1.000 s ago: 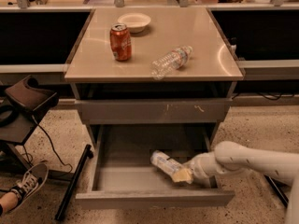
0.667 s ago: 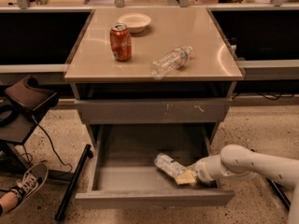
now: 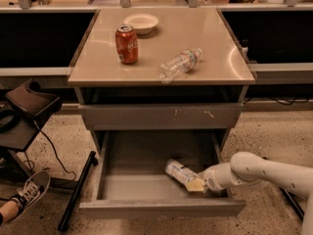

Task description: Place blue plastic bottle into middle drawer

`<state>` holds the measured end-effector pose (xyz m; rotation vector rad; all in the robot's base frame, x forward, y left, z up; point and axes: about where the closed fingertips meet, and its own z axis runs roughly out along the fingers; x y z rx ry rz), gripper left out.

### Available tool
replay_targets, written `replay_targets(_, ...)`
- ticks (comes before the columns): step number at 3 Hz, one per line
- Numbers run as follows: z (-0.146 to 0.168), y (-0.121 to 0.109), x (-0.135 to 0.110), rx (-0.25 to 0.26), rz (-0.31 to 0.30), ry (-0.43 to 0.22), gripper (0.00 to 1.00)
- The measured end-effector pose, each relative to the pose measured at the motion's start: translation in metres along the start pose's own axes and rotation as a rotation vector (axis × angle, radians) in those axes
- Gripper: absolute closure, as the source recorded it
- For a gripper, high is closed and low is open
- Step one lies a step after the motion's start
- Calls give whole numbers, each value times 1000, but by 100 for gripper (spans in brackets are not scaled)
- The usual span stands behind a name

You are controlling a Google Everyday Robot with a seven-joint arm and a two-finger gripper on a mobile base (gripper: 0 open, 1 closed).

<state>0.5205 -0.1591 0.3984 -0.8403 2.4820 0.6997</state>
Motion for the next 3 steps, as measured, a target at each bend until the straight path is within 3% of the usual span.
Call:
replay_targets(1, 0, 0, 0, 0, 0, 0, 11)
replay_targets(2, 0, 0, 0, 0, 0, 0, 0)
replay_targets(3, 0, 0, 0, 0, 0, 0, 0)
